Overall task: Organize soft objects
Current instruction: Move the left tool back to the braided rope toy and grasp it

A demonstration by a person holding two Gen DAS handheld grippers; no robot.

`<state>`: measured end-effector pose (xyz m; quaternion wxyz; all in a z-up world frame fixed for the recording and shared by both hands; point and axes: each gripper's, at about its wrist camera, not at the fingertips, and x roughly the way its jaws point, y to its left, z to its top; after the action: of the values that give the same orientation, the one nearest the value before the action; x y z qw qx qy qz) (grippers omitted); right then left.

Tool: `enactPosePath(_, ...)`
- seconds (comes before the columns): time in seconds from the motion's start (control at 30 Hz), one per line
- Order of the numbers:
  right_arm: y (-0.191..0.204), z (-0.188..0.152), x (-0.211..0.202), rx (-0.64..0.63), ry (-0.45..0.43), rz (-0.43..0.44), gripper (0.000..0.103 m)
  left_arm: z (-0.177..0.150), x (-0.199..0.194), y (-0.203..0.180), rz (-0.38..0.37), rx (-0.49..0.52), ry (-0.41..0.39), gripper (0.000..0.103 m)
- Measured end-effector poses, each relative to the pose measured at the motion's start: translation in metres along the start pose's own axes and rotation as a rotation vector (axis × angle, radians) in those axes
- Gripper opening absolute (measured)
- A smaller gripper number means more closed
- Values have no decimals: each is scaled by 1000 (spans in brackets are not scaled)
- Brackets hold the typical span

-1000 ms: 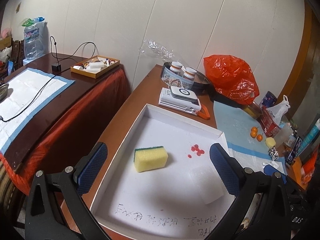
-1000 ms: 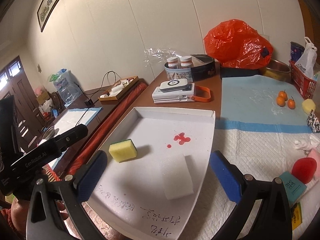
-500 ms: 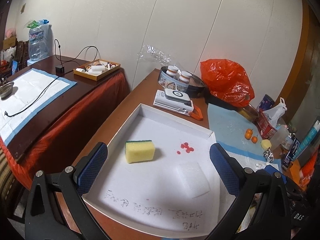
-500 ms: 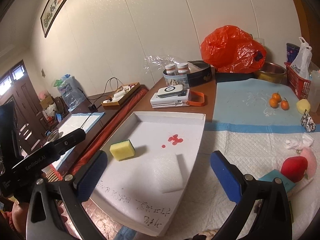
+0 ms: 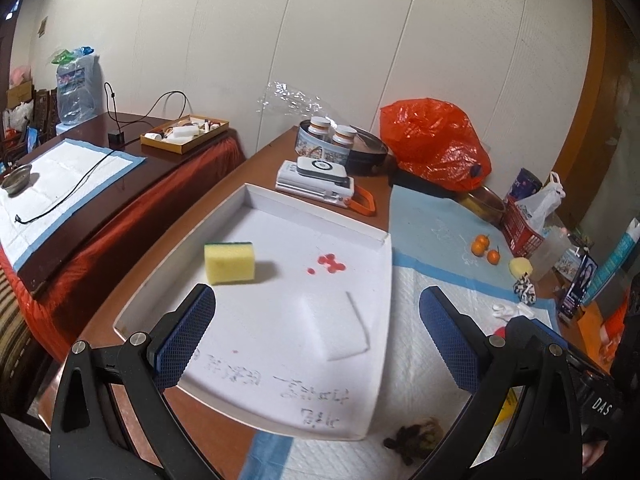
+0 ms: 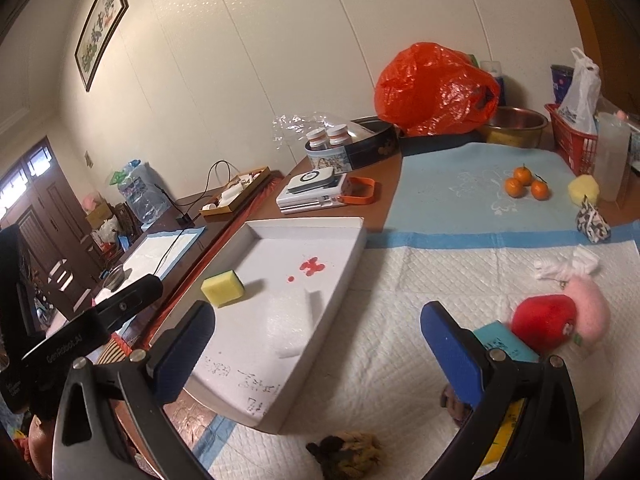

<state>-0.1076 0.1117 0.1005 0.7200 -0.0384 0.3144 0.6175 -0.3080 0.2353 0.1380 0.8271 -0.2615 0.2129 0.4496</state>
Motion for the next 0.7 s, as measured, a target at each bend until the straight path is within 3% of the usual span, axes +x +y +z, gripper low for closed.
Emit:
enactPosePath(0.4, -52, -6, -30, 73, -8, 2, 103, -27, -8, -45, -20, 53, 46, 103)
enactPosePath(0.53, -77, -6, -47, 96, -32, -6, 103, -42, -11, -62, -78, 148, 67, 103)
enactPosePath(0.7, -136, -6, -73, 190, -88, -87, 103, -74, -9, -85, -168, 296, 131, 103)
